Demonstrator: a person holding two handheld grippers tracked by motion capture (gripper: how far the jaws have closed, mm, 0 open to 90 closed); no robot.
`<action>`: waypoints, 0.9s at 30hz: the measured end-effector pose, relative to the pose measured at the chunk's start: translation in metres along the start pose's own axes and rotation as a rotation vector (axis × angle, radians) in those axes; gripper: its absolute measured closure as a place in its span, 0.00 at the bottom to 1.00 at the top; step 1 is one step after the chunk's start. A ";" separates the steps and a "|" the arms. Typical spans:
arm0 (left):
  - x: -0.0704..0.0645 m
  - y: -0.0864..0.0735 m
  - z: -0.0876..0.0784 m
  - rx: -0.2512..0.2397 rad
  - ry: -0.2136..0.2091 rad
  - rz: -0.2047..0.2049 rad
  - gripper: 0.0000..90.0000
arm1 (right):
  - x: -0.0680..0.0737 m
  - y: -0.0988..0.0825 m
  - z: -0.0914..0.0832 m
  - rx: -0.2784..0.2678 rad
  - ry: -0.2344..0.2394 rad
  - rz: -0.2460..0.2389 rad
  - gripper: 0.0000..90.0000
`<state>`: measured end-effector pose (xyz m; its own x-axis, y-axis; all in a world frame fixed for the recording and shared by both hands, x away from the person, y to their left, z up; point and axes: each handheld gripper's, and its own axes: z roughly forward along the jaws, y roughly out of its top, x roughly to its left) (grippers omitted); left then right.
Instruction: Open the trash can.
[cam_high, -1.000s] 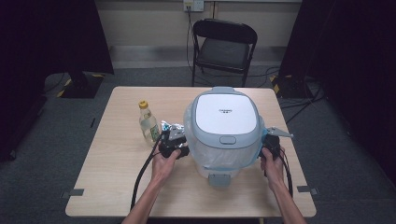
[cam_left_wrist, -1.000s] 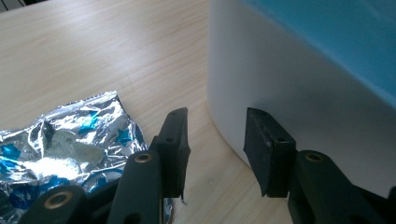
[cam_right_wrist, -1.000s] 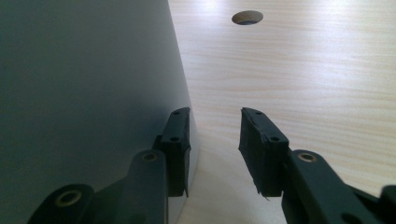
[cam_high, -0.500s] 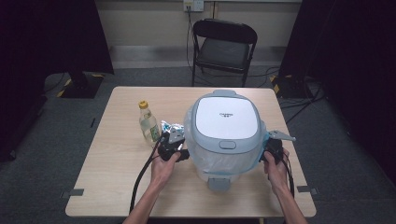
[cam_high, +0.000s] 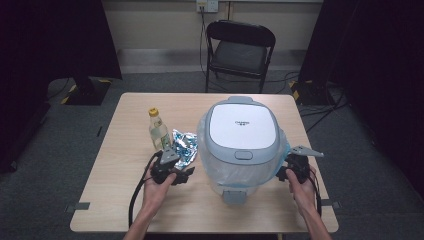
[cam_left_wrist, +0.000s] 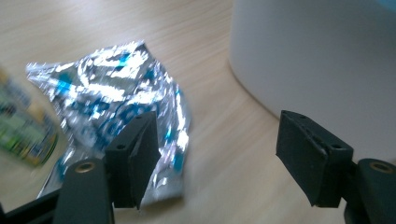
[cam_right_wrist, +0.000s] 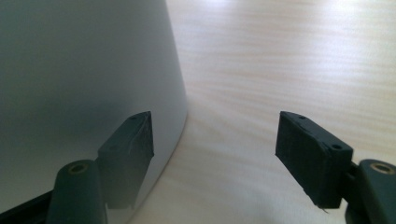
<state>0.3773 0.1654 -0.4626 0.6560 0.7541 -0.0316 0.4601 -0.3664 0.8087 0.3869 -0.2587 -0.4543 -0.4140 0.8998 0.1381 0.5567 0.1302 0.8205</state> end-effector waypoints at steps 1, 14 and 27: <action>0.002 -0.006 -0.005 0.010 0.008 0.002 0.32 | -0.001 -0.002 -0.002 0.007 0.007 -0.010 0.30; 0.034 -0.065 -0.028 0.091 0.091 -0.073 0.31 | 0.010 -0.021 -0.033 0.058 0.104 -0.039 0.53; 0.035 -0.065 -0.027 0.096 0.115 -0.053 0.27 | 0.047 -0.013 -0.063 0.118 0.293 -0.149 0.68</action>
<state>0.3545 0.2302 -0.5006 0.5590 0.8292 -0.0008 0.5507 -0.3705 0.7480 0.3151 -0.2443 -0.4240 -0.6767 0.7117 0.1886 0.5465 0.3139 0.7764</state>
